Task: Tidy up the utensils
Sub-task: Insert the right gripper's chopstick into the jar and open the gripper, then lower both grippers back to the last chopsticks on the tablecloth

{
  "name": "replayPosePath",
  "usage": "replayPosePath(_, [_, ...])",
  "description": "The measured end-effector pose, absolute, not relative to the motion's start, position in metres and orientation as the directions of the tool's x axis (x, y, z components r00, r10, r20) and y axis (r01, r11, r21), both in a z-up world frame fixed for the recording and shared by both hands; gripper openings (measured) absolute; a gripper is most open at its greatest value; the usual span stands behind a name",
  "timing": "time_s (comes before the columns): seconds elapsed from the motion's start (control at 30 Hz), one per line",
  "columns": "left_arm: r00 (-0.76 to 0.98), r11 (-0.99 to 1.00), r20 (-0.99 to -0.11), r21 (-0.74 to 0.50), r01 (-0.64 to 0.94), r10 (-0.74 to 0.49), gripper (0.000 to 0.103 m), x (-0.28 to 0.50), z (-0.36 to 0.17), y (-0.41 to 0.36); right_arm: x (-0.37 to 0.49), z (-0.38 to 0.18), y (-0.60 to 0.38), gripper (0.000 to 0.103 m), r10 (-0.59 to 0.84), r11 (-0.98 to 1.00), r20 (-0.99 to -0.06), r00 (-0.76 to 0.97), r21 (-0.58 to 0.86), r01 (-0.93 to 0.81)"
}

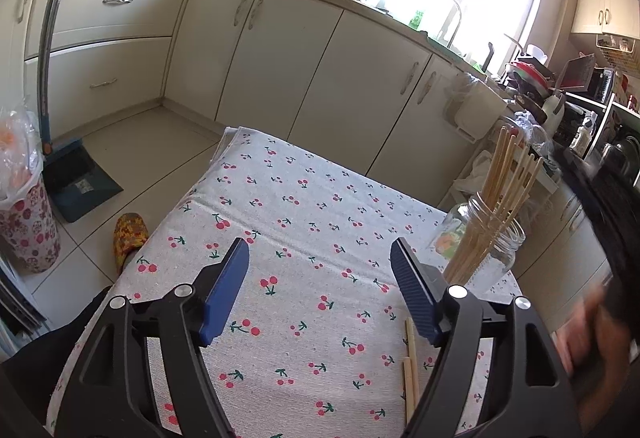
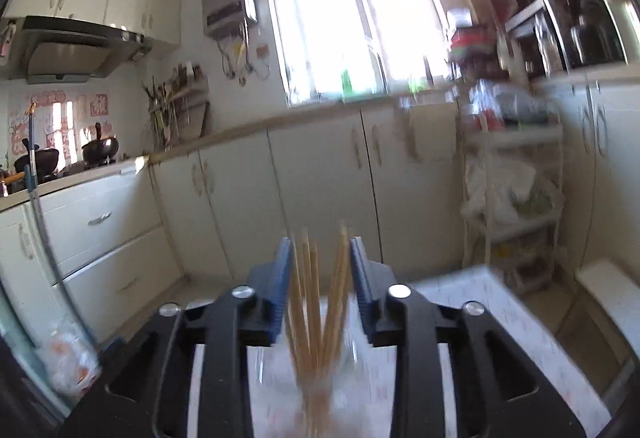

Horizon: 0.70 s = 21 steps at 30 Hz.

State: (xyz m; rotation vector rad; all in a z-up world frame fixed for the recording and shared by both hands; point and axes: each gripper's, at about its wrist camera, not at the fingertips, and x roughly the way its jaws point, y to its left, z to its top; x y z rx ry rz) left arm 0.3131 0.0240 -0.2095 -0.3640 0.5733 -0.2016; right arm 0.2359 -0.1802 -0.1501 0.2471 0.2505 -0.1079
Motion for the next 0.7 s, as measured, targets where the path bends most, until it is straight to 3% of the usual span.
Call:
replayPosePath(0.2, [0.785,0.920,-0.553,-0.388,0.055,-0.280,0.070,0.308,-0.207,0.029,0.213,-0.208,-0.158,0.029,0.081,0.966,-0.608,0.790,0.242,0.088])
replayPosePath(0.3, [0.778,0.924,-0.565,-0.378,0.051,-0.275,0.071,0.296,-0.203,0.034,0.232,-0.237,-0.152,0.025,0.111,0.959,-0.697,0.709,0.261,0.106])
replayPosePath(0.53, [0.761,0.937,-0.592,-0.346,0.056,-0.264,0.076,0.269,-0.194,0.044,0.270,-0.260,-0.133,0.023,0.103,0.965,-0.780,0.618,0.228,0.128])
replayPosePath(0.7, [0.729,0.941,-0.628,-0.333,0.064,-0.272,0.076,0.261,-0.197,0.044,0.261,-0.260,-0.131,0.015,0.069,0.984,-0.803,0.592,0.153,0.094])
